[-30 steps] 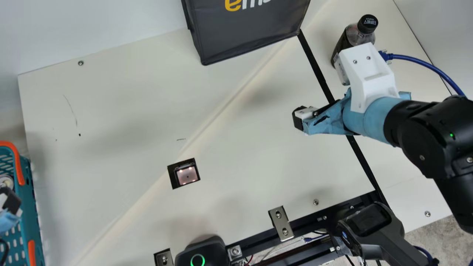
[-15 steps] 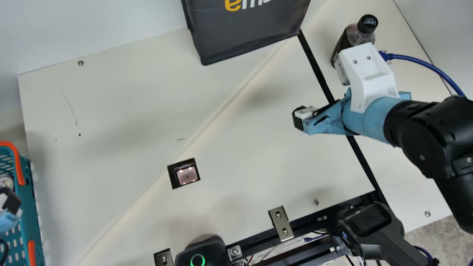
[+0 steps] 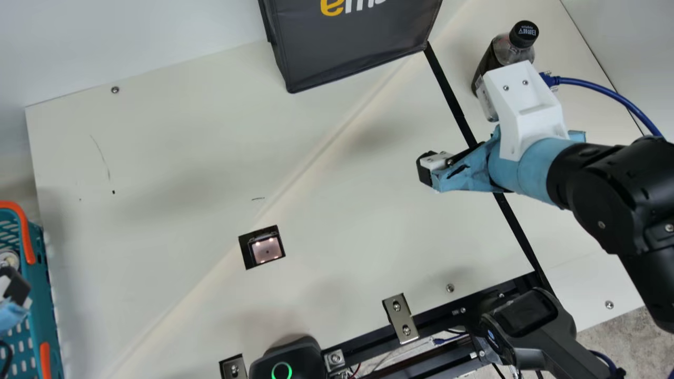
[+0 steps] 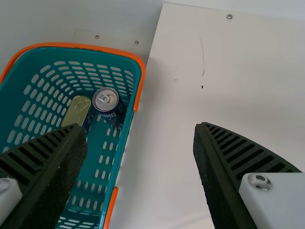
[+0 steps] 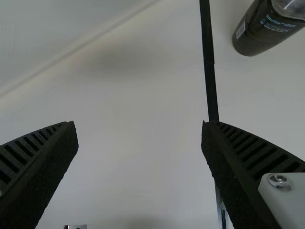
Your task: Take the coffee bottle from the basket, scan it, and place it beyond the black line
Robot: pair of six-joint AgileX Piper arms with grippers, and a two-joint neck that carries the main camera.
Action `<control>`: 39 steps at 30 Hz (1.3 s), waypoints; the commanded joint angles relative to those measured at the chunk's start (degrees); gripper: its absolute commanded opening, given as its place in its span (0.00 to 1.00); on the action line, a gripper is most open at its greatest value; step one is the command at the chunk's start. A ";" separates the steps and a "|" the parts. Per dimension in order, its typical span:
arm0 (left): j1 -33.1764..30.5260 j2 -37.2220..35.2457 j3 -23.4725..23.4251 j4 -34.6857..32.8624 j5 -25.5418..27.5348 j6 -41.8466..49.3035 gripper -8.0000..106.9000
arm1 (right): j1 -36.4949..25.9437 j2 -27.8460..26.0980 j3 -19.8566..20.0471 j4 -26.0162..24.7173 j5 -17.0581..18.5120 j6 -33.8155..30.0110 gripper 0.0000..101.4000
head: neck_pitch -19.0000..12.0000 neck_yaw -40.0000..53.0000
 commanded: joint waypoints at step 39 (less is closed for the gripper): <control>0.00 0.00 0.00 0.00 0.00 0.00 0.85 | 0.00 0.00 0.00 0.00 0.00 0.00 0.90 | -1.48 -0.13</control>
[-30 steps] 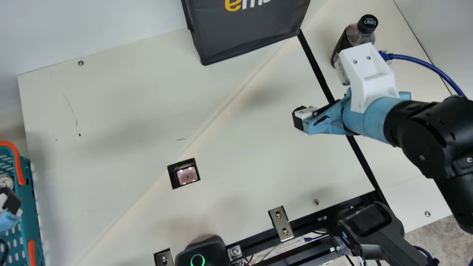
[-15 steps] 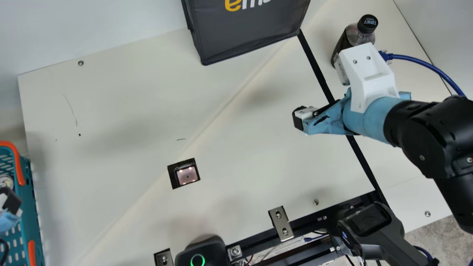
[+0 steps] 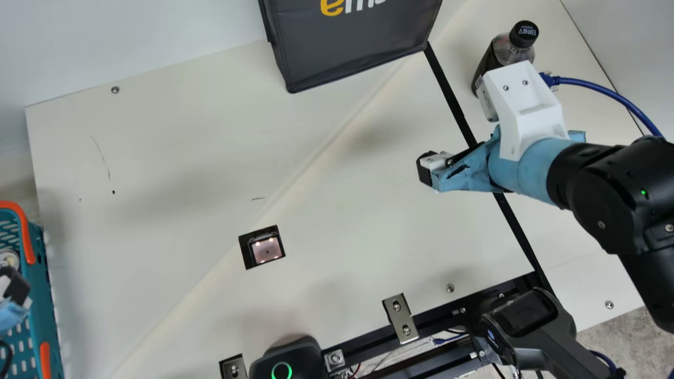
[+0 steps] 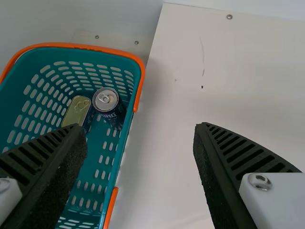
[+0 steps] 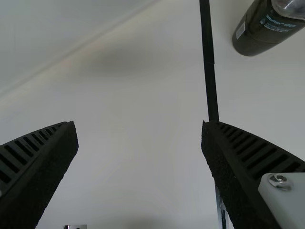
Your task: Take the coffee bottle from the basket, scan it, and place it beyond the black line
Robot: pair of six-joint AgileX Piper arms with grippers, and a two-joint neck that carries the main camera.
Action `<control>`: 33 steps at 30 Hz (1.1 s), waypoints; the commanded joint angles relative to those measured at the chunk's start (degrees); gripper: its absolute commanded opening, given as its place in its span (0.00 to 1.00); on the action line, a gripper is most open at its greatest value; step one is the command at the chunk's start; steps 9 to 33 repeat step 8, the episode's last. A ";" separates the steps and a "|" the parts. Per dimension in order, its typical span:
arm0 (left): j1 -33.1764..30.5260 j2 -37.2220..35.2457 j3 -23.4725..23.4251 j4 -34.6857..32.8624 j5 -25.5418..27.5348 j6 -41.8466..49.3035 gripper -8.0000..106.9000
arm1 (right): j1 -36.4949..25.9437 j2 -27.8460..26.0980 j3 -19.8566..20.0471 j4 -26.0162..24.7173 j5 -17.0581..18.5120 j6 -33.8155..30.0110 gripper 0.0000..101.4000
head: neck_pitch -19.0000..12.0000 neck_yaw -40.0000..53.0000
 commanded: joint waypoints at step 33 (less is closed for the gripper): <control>0.00 0.00 0.00 0.00 0.00 0.00 0.85 | 0.00 0.00 0.00 0.00 0.00 0.00 0.90 | -1.48 -0.05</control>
